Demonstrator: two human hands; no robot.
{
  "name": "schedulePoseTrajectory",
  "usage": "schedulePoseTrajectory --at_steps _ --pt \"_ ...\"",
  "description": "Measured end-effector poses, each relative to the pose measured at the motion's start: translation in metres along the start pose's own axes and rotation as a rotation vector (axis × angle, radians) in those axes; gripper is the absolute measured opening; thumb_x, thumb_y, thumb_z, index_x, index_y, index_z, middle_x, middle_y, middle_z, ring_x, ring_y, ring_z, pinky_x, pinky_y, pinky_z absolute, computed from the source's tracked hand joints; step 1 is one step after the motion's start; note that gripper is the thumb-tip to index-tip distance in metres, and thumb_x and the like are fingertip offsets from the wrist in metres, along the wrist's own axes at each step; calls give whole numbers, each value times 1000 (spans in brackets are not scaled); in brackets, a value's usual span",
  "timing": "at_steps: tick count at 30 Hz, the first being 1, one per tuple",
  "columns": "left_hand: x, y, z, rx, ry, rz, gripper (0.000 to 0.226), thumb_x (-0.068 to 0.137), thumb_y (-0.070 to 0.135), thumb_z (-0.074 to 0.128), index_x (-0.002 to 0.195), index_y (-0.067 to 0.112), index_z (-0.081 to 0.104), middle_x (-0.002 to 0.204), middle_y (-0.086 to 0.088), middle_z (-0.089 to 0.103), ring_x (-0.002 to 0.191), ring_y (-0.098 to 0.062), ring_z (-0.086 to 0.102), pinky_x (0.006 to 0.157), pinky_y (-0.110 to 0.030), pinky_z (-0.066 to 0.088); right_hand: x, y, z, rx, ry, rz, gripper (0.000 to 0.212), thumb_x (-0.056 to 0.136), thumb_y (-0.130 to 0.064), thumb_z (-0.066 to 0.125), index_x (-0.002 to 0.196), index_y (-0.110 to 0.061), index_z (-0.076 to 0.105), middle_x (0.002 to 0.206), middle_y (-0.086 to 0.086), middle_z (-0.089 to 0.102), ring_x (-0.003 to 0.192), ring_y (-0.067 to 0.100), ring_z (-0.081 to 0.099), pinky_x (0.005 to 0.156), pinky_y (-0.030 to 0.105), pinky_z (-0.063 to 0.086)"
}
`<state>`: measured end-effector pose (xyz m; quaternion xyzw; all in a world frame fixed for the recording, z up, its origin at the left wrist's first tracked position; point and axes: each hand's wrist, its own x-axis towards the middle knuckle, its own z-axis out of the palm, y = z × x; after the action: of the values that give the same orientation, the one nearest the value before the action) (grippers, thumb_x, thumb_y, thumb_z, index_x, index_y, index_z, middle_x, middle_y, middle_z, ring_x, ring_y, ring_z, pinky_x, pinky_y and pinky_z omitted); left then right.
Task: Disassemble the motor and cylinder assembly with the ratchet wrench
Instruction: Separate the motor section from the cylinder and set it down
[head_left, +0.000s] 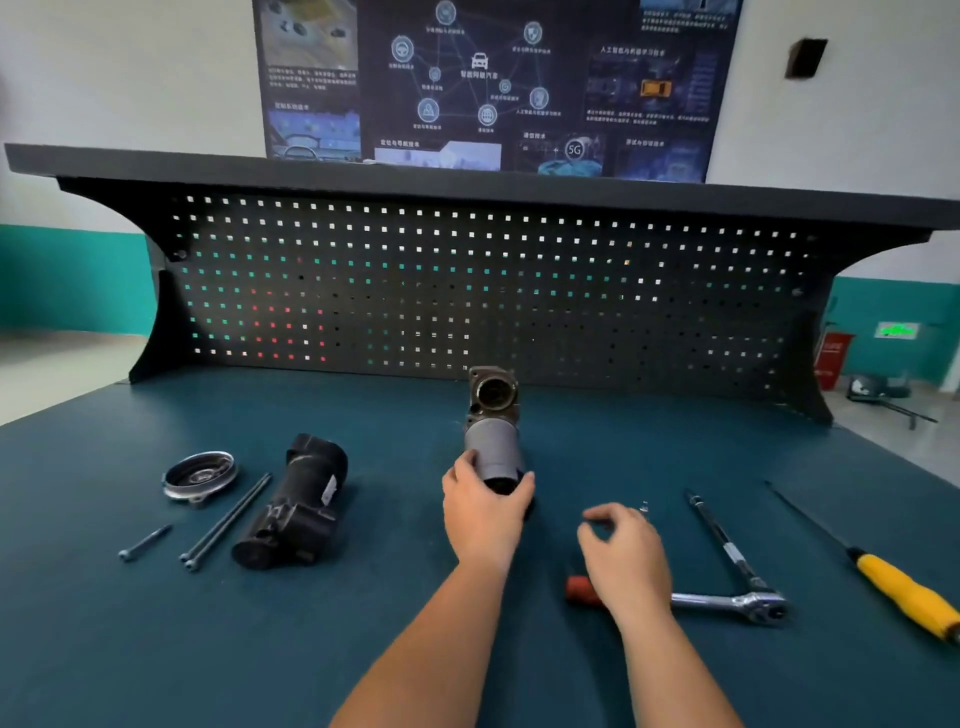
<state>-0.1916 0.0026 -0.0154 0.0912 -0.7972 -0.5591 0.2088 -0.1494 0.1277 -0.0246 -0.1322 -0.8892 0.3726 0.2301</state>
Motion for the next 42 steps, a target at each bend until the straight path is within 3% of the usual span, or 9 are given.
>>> schedulePoseTrajectory --at_steps 6,11,15,21,27,32,37,40,42 --pt "5 0 -2 -77 29 -13 66 71 40 75 130 27 48 126 4 49 93 -7 43 78 -24 39 4 0 0 -115 -31 67 20 88 -30 56 107 -26 63 118 -4 58 117 18 46 79 30 41" --pt "10 -1 -15 -58 -8 -20 63 71 33 74 128 27 49 123 1 50 91 -11 46 66 -21 41 2 -3 -3 -172 -103 115 18 87 -33 55 102 -32 64 109 -13 67 105 16 59 70 25 39" --pt "14 -7 -32 -73 -54 6 61 70 33 76 126 26 51 123 2 54 103 -15 53 79 -29 48 -2 -7 -7 -271 -180 81 19 87 -41 52 95 -31 66 100 -10 69 95 17 61 66 24 38" --pt "10 -24 -73 -95 -140 49 51 69 30 78 115 31 55 105 14 58 90 -2 56 64 -12 40 0 0 -18 -331 -253 10 11 87 -39 52 86 -32 61 90 -9 63 84 15 53 65 26 38" --pt "-3 -37 -121 -34 -299 183 50 66 23 82 109 33 57 107 18 60 98 5 53 72 1 36 2 11 -27 -347 -273 -69 16 89 -39 53 94 -32 66 94 -10 67 90 15 59 66 25 40" --pt "-22 -42 -158 -46 -437 282 64 49 44 72 110 29 58 112 19 61 105 11 54 83 1 34 0 12 -24 -375 -215 -73 20 91 -42 53 100 -29 65 99 -3 66 95 21 60 67 27 40" --pt "-28 -45 -165 -95 -467 278 68 44 52 67 107 27 59 111 14 63 102 11 55 83 -2 36 -3 8 -23 495 49 -272 20 99 -20 46 113 -16 61 114 3 62 111 17 56 95 24 42" --pt "-23 -44 -168 -90 -496 260 67 42 51 67 104 26 60 109 12 64 101 8 56 83 -2 37 -2 -7 -10 604 -170 -273 27 98 -19 48 123 -18 54 122 -6 57 114 5 51 87 1 37" --pt "-19 -43 -170 -106 -535 254 66 42 49 68 103 25 61 108 10 64 99 10 57 84 -3 37 3 -17 2 634 -318 -245 33 96 -16 52 129 -16 49 122 -7 55 114 5 50 86 4 39"
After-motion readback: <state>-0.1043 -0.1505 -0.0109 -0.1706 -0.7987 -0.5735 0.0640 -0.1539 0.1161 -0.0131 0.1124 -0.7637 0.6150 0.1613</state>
